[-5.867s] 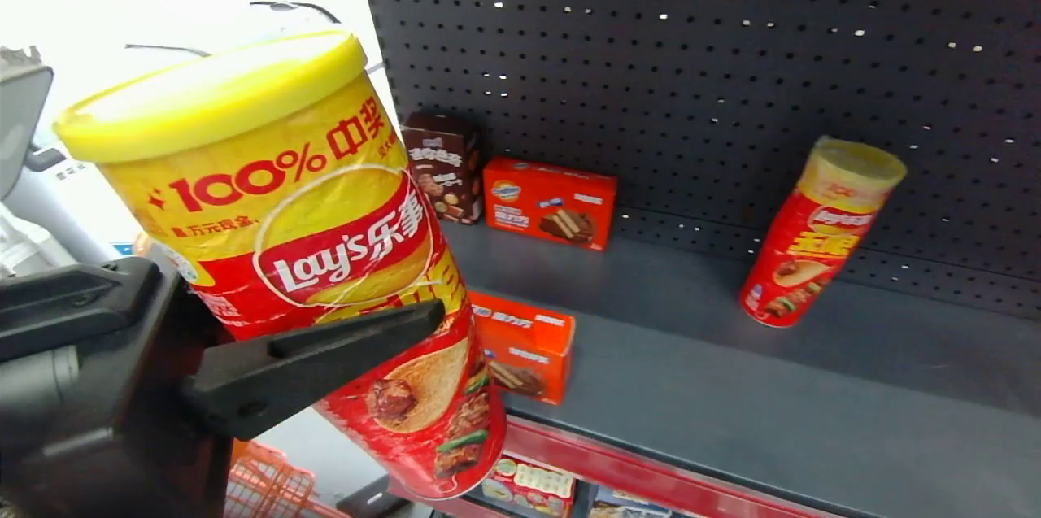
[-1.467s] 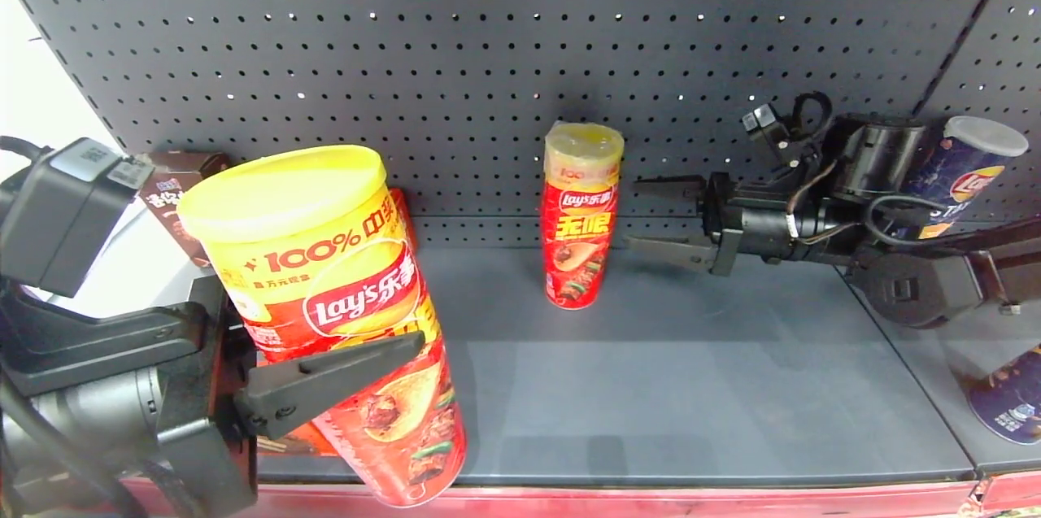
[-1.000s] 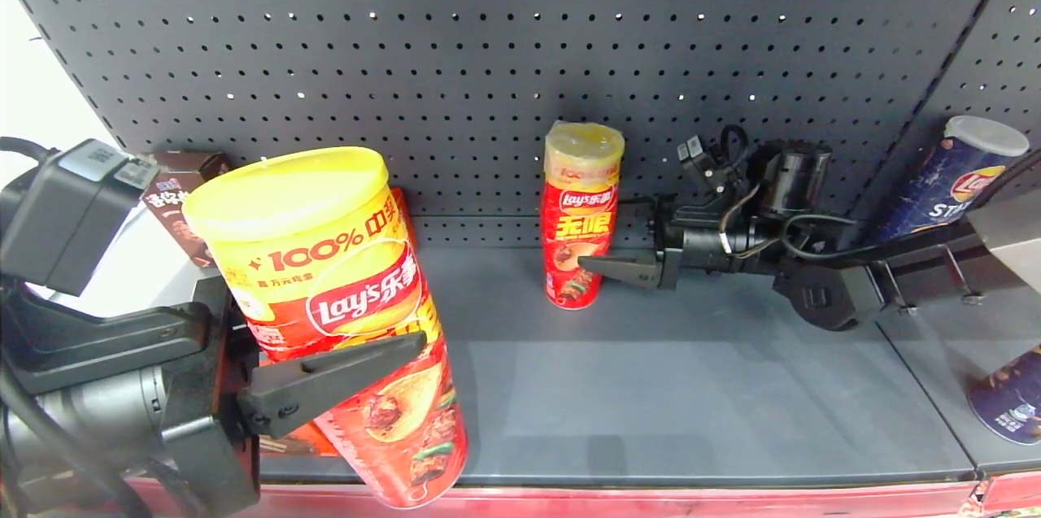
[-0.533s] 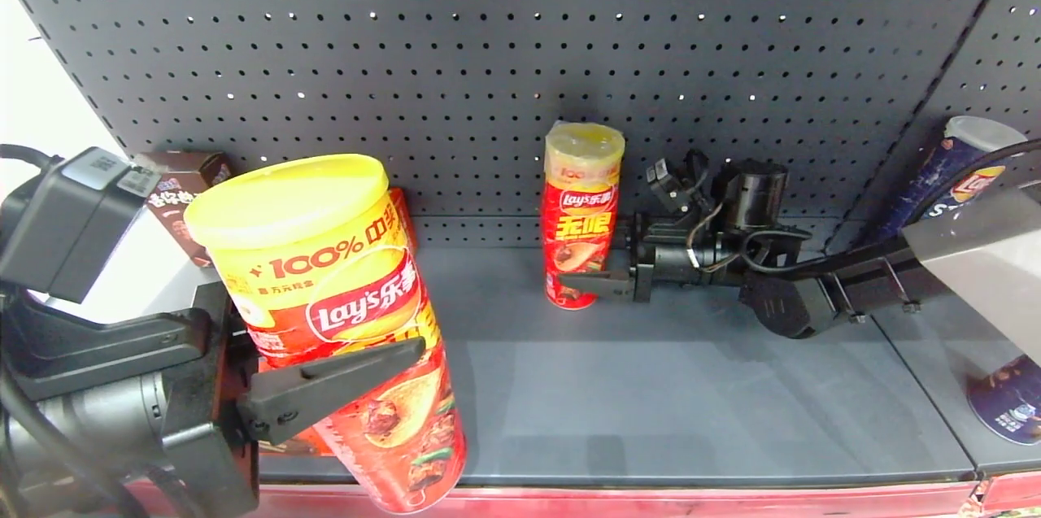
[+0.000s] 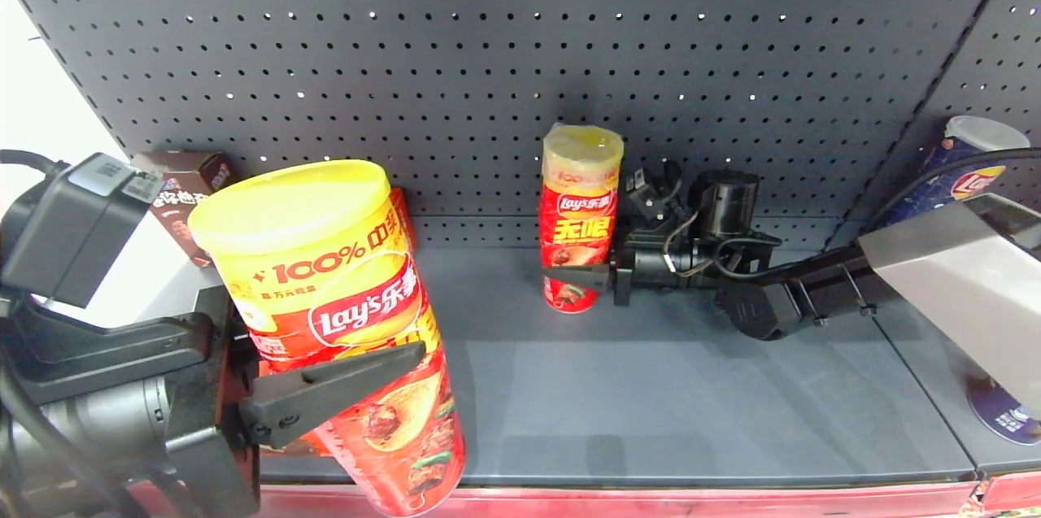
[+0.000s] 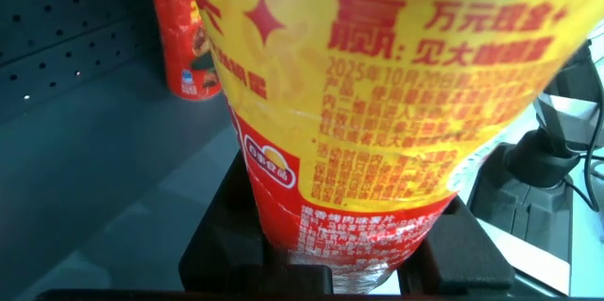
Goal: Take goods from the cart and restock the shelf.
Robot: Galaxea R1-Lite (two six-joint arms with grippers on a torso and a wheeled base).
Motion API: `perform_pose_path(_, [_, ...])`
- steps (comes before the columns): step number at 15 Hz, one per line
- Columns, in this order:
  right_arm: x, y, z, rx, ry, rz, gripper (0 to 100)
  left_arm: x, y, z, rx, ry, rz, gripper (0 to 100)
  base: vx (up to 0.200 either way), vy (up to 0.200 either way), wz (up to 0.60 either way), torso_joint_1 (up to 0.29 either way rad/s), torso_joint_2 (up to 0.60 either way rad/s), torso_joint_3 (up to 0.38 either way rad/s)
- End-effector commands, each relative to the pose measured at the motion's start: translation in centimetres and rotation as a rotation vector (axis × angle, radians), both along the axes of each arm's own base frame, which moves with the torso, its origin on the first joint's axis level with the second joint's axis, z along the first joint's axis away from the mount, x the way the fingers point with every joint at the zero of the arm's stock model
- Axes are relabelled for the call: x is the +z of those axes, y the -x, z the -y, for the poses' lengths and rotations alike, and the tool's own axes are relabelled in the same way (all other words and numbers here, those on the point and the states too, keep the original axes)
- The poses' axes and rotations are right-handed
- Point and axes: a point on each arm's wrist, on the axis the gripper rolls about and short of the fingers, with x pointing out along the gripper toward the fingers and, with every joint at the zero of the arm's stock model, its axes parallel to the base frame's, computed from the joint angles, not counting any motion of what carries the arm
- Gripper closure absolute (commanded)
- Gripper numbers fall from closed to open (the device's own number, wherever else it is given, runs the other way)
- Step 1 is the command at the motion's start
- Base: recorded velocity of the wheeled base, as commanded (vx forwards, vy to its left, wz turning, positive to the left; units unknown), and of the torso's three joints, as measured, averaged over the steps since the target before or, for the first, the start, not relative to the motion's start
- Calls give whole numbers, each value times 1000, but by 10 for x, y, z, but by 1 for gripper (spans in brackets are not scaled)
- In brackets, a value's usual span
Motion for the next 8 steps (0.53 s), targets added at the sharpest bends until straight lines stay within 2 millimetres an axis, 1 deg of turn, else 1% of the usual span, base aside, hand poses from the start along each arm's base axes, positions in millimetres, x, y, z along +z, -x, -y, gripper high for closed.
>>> perform_pose_path(1, [-4, -1, -3, -16, 3, -4, 100, -2, 0, 0, 0, -3, -7, 100, 0, 0, 0, 0, 0, 0])
perform_pose_path(3, [-3, 0, -2, -21, 3, -4, 100, -4, 0, 0, 0, -6, -12, 100, 0, 0, 0, 0, 0, 0])
perform_pose_path(5, [13, 10, 4, -25, -7, 16, 100, -6, 1, 0, 0, -11, -17, 100, 0, 0, 0, 0, 0, 0])
perform_pose_path(7, [30, 27, 12, -24, -14, 34, 100, -5, 1, -1, 0, -9, -16, 100, 0, 0, 0, 0, 0, 0])
perform_pose_path(8, [34, 37, 17, -22, -15, 39, 100, -5, 1, 0, 0, -7, -13, 100, 0, 0, 0, 0, 0, 0])
